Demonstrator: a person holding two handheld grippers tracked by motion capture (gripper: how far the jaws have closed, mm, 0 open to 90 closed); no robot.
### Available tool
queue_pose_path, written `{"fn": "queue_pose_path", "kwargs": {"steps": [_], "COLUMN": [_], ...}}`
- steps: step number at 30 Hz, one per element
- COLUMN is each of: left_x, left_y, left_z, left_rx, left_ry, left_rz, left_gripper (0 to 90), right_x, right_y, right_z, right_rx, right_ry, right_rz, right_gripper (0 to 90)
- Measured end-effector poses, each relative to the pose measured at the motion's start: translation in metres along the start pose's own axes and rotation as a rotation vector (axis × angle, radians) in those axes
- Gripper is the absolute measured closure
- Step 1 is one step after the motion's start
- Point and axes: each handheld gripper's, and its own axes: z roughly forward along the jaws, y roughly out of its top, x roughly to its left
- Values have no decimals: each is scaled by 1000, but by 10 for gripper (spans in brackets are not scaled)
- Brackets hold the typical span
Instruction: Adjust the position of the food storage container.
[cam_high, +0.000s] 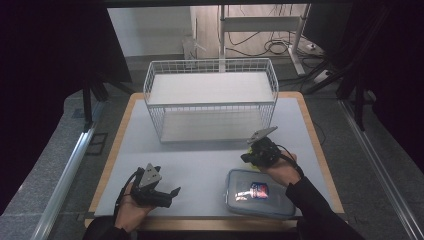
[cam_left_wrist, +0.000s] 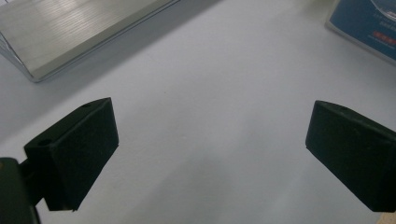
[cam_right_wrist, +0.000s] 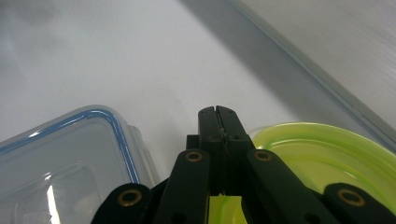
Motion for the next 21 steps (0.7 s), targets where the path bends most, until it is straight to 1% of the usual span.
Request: {"fn": "queue_pose_path", "kwargs": {"steps": [2,5,8,9,10,11,14,15,17,20,21], "left_x": [0,0,0,0,0,0,0,0,0,0,0], "left_y": [0,0,0,0,0,0,0,0,0,0,0], "left_z": [0,0,0,0,0,0,0,0,1,1,1], "left_rx": [0,1,1,2,2,3,2,3,4,3,3], "left_ry": [0,0,0,-1,-1,-1,0,0,0,0,0], "left_rz": [1,-1,-1,-1,-1,0,-1,-1,-3,-3,-5], "left_gripper": [26,26,26,26,26,26,26,26,26,27,27], "right_x": [0,-6,-10,-14,-14,-20,-24,-29,-33,-37,-41], "right_y": [0,-2,-4,-7,-7,-10,-13,-18,-21,-25,-27], "right_z": [3,6,4,1,1,-3,-5,-7,-9,-11,-14], "right_rx": [11,21,19,13,13,8,8,5,1,-3,-6], "right_ry": [2,-20,-28,-40,-40,-53,-63,-73,-85,-93,-102], "right_rz": [-7,13,24,38,38,51,64,80,95,103,120], "right_gripper": [900,899,899,900,900,899,900,899,900,900,899]}}
